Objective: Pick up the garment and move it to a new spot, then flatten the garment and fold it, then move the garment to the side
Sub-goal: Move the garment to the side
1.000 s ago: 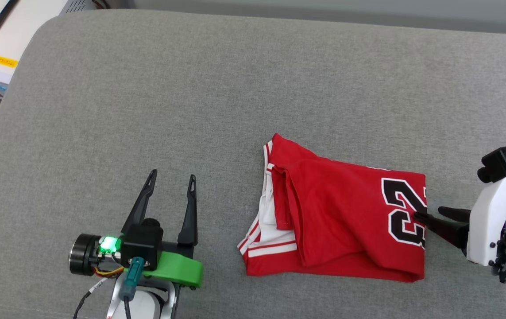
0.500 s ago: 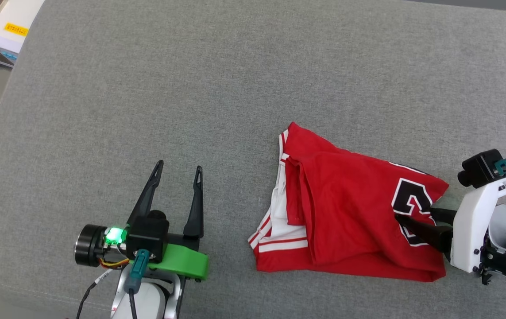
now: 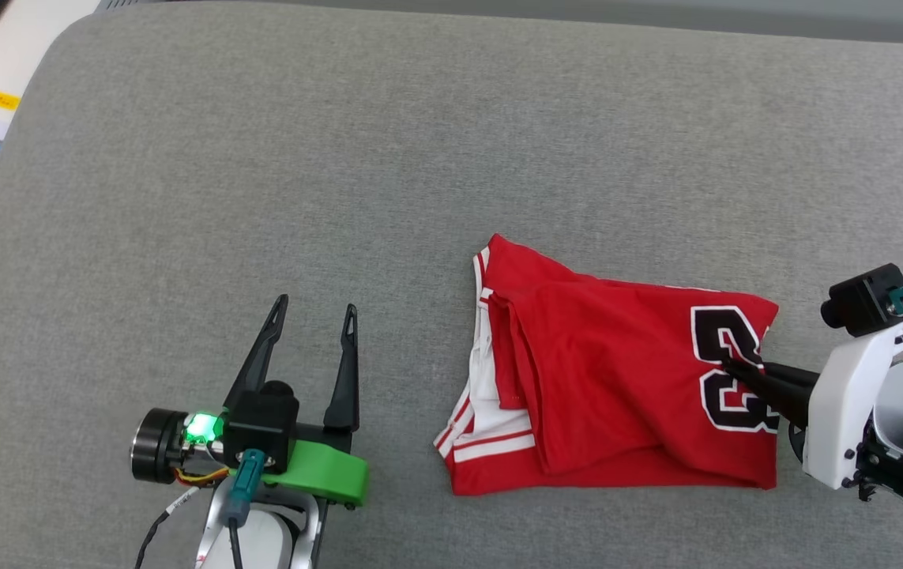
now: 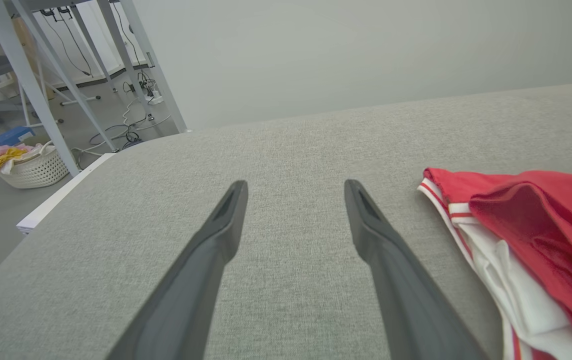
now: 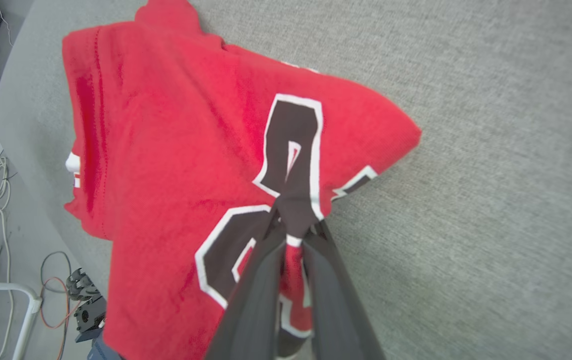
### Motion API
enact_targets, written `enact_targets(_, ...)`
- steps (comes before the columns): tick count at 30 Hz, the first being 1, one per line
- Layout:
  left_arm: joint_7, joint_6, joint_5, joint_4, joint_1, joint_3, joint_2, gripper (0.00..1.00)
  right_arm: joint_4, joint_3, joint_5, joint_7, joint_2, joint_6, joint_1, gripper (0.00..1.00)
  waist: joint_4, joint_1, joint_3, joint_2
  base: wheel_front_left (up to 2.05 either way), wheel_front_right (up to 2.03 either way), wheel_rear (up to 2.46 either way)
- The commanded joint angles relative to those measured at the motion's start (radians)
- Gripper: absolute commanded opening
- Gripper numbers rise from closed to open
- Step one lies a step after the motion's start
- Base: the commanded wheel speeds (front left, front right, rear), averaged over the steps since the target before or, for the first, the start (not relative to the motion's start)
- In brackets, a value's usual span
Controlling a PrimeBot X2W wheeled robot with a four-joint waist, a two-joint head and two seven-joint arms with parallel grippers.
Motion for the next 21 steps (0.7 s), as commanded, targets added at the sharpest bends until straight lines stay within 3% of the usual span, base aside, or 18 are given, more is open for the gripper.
enact_targets(1,-0.006,0.005,0.007,0.000,0.009,0.002,0.002,1.00,-0.016,0.000,-0.015,-0.012,-0.016,-0.001,-0.019,0.00,-0.039,0.0000,-0.019,0.0000,0.00,0.00,0.00)
enact_targets(12,-0.006,0.011,0.010,-0.015,0.013,0.024,0.024,1.00,-0.110,-0.003,-0.130,-0.031,-0.152,-0.001,-0.104,0.00,-0.188,0.0000,-0.015,0.0000,0.00,0.00,0.00)
enact_targets(21,-0.006,0.017,0.023,-0.045,-0.014,0.036,0.056,1.00,-0.053,-0.087,-0.153,-0.042,-0.199,-0.001,-0.194,0.00,-0.259,0.0000,0.065,0.0000,0.00,0.00,0.00)
